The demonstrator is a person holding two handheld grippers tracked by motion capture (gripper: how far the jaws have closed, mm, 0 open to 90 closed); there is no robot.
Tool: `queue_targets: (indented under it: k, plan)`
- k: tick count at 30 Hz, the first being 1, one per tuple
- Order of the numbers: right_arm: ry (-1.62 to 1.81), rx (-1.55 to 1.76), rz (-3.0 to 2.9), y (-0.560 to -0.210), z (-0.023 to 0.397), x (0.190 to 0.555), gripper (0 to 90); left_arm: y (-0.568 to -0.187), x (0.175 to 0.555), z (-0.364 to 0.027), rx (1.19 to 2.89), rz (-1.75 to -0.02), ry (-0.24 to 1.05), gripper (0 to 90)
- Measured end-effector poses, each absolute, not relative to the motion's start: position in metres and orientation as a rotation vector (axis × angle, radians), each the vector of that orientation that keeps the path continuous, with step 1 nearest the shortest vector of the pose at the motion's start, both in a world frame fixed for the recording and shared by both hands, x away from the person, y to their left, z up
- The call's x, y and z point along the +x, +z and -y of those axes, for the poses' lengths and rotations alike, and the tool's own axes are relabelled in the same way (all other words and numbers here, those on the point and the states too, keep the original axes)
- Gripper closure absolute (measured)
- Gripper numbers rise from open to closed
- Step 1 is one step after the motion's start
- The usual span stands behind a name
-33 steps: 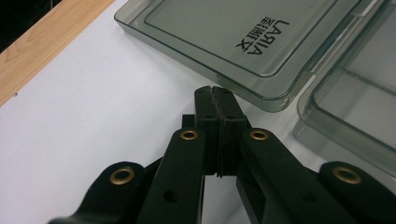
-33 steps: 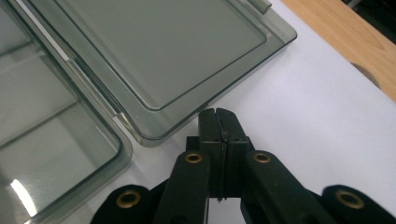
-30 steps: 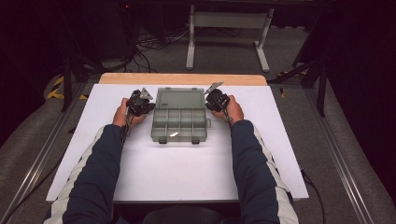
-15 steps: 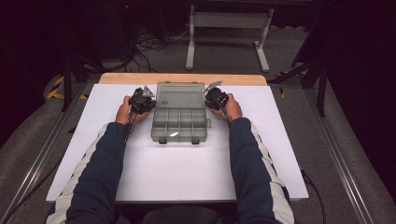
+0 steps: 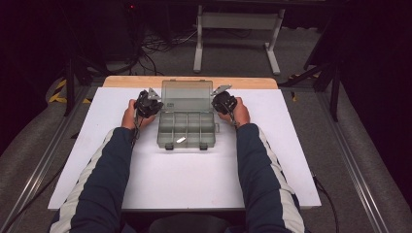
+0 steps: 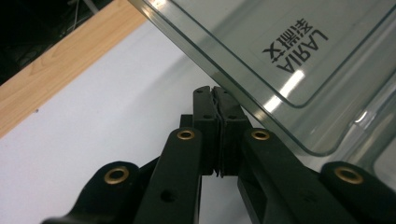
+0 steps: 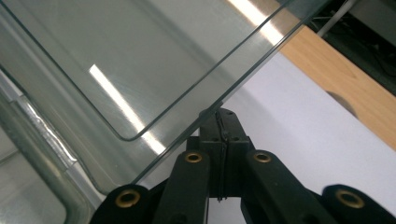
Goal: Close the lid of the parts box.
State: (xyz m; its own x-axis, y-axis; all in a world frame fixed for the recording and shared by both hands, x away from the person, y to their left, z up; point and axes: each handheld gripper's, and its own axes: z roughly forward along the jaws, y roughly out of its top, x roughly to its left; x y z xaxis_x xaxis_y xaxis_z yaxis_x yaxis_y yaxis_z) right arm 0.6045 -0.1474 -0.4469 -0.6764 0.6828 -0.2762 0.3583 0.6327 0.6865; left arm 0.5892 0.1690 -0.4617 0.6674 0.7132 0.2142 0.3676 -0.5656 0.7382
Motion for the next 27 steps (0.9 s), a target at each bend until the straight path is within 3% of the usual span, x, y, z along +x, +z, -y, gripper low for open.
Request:
queue_targets:
  k: [27]
  plan:
    - [0.924, 0.755, -2.118, -0.428, 0.144, 0.588, 90.0, -0.438, 0.578, -0.170, 2.061, -0.832, 0.769, 89.5]
